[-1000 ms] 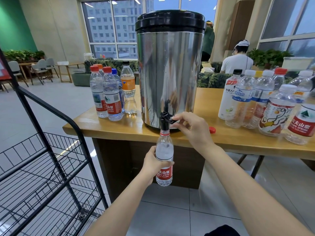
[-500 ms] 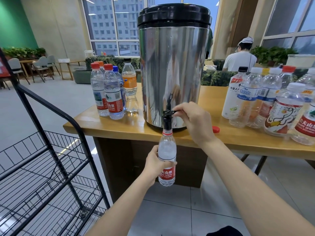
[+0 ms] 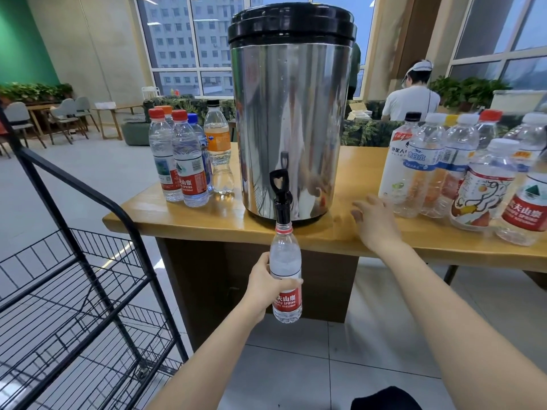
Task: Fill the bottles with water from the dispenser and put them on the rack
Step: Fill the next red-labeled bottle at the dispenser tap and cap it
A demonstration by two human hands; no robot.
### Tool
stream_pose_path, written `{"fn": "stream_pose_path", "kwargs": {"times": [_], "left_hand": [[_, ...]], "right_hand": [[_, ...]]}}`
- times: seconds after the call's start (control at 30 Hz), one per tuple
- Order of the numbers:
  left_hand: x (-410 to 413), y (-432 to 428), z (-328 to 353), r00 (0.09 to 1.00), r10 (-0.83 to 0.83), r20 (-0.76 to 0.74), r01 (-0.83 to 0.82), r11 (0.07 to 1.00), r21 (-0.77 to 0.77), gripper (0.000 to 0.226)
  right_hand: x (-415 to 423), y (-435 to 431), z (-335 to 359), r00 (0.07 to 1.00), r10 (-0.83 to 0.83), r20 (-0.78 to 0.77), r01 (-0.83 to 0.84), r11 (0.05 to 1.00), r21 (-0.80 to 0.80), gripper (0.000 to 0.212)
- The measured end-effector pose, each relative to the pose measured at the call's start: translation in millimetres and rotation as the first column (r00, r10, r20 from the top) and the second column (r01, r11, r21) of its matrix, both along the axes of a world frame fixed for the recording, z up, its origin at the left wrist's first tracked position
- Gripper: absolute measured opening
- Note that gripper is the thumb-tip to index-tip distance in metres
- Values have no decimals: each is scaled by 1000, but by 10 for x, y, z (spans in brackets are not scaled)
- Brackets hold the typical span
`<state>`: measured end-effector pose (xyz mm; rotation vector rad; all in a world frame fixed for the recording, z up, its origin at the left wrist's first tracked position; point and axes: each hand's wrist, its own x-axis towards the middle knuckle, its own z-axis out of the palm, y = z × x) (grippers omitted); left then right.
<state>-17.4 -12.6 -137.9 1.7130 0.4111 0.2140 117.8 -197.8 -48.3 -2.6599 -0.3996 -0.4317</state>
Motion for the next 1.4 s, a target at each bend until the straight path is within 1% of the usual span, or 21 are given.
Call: {"fn": "stream_pose_path", "kwargs": {"times": [0.03,0.07,0.1,0.2,0.3,0.37,0.4,0.43,0.5,0.57,0.63,0.77,0.97,1.1,1.2,1.23,1.27,1.3,1.33,1.4], "left_hand": [[-4,-10,-15,1000,-1,-7,1,1000,7,71],[-8,-18,-36,1000,-2,-12,2,1000,14,69],[-17,-29,-62,1000,-5,-19,6,1000,18,67],[-59,-62,-134,999,-9,-35,10,1000,15,65],[-98,-98,-144,999,-24,-35,25,999,23,64],[-123,-126,-115,999,-43,-25,44,998,34,64],[-139,-139,-94,998,-54,-19,55,998,39,63],[-157,-154,-70,998,-67,-15,67,997,46,63],[-190,-190,-17,996,-93,-10,93,994,65,64],[-224,-225,35,993,-119,-3,119,990,77,64],[-265,-257,94,989,-146,10,145,985,90,62],[-339,-290,168,983,-182,32,177,977,120,67],[-451,-277,236,976,-211,52,203,971,124,68],[-523,-239,246,970,-239,51,230,964,136,67],[-585,-212,276,957,-282,60,276,956,99,59],[-602,-203,294,951,-305,58,300,951,80,56],[-617,-196,315,942,-331,53,327,943,68,55],[-628,-187,335,933,-357,46,353,933,68,56],[-640,-179,356,921,-387,41,384,921,73,60],[-657,-168,388,897,-441,30,438,896,72,66]], "right_hand": [[38,-58,-40,996,1,-90,-8,997,-74,37],[77,-101,-82,990,20,-141,-38,992,-122,37],[115,-134,-124,987,43,-154,-66,987,-144,35],[158,-194,-182,992,69,-104,-76,995,-62,30],[121,-205,-170,993,79,-89,-82,996,-35,30],[36,-206,-134,985,135,-110,-133,991,23,31],[-28,-205,-105,973,192,-126,-181,979,90,32],[-104,-202,-74,955,265,-136,-239,953,184,34],[-296,-187,47,899,430,-86,-376,856,354,34],[-499,-173,215,823,567,-17,-510,753,414,33],[-642,-169,366,754,657,-2,-595,685,421,33],[-762,-175,513,685,728,-38,-677,654,336,33],[-852,-151,560,615,786,-59,-743,603,291,34],[-882,-153,599,614,785,-82,-759,616,210,31],[-893,-146,597,661,748,-55,-744,663,79,27],[-901,-138,596,675,737,-39,-737,676,19,26],[-909,-124,591,687,727,-3,-725,685,-67,30],[-923,-110,582,684,726,71,-709,685,-166,38],[-924,-100,566,652,738,176,-694,673,-254,43],[-891,-111,540,544,755,367,-667,654,-356,46]]}}
